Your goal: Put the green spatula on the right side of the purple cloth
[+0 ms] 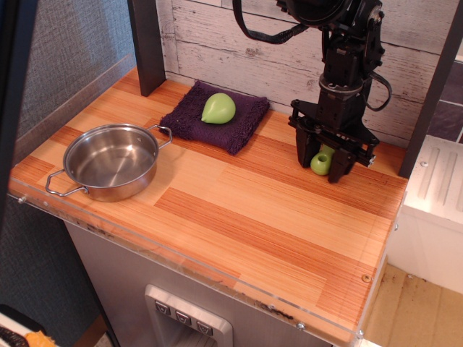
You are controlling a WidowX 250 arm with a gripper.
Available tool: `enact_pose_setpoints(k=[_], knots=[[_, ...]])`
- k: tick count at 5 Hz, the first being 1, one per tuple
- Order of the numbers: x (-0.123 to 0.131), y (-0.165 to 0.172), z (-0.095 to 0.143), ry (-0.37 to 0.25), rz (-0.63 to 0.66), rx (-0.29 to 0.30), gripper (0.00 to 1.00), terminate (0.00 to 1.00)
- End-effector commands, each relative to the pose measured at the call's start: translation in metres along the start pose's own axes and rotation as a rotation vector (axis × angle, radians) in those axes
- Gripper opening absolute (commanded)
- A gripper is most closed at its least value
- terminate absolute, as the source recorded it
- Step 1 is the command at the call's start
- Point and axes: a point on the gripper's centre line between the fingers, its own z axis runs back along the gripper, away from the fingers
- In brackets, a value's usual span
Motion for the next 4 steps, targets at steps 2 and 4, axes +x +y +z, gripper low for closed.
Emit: enact_pose_setpoints(k=[2,4], knots=[[-0.042,0.013,0.097,-0.177,0.013,-0.003,1.0,0.0],[-0.098,0.009,0.111,-0.145,0.057,0.023,1.0,0.0]])
